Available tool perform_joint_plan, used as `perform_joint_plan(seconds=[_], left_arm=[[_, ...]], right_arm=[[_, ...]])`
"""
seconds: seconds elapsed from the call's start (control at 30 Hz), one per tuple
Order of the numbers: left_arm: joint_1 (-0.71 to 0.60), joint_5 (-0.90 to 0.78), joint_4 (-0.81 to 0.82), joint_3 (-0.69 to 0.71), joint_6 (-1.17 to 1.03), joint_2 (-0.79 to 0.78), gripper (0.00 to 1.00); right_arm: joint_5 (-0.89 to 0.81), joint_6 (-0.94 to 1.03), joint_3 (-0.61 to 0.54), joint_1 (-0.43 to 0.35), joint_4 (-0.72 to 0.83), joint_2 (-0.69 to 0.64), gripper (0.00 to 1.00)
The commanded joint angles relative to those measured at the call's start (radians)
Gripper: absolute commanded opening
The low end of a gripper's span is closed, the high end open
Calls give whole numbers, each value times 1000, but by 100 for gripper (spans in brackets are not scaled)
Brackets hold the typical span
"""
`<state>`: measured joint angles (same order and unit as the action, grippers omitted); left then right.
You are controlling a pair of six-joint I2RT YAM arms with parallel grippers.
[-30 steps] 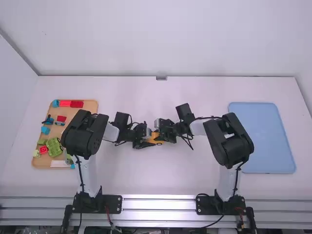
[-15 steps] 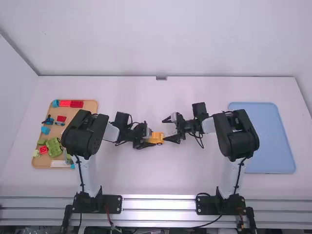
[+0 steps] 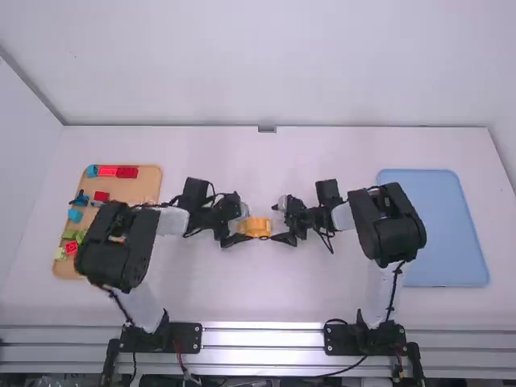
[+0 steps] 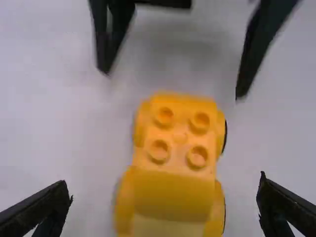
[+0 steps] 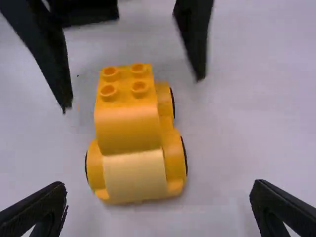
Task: Assemble lego blocks to make yellow taxi
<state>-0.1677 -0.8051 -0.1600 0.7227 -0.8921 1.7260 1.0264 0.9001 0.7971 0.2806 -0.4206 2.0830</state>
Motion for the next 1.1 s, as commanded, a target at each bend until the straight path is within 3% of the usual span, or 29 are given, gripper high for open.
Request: perform_joint_plan(seconds=[0.0,0.13,0.37,0.5,0.67,0.7,0.77,0.9,0.97,1.0,1.07], left_arm=[[29,71,29,3,125,-163,99],[67,192,87,3,267,-332,99],[148,386,137,3,635,-594,99],[172,542,183,3,726,-706,99],[173,636,206,3,746,-779,99],[174,644,209,3,746,-791,99],[172,650,208,3,747,-799,99],[170,654,200,3,747,-802,99],[167,668,189,3,746,-793,99],[167,667,188,3,746,-792,99],[167,665,167,3,746,-772,99]], right_arm=[[-50,-109,-7,45,-52,25,99],[-43,-111,6,98,-71,25,99],[-269,-159,48,203,-27,25,99],[-296,-127,82,233,45,25,82],[-298,-130,120,230,92,24,49],[-299,-135,137,221,114,23,36],[-299,-136,167,204,163,16,27],[-390,-78,259,148,436,-45,26],[-518,3,336,107,652,-81,27],[-540,13,348,100,683,-87,26],[-692,54,426,54,882,-118,21]])
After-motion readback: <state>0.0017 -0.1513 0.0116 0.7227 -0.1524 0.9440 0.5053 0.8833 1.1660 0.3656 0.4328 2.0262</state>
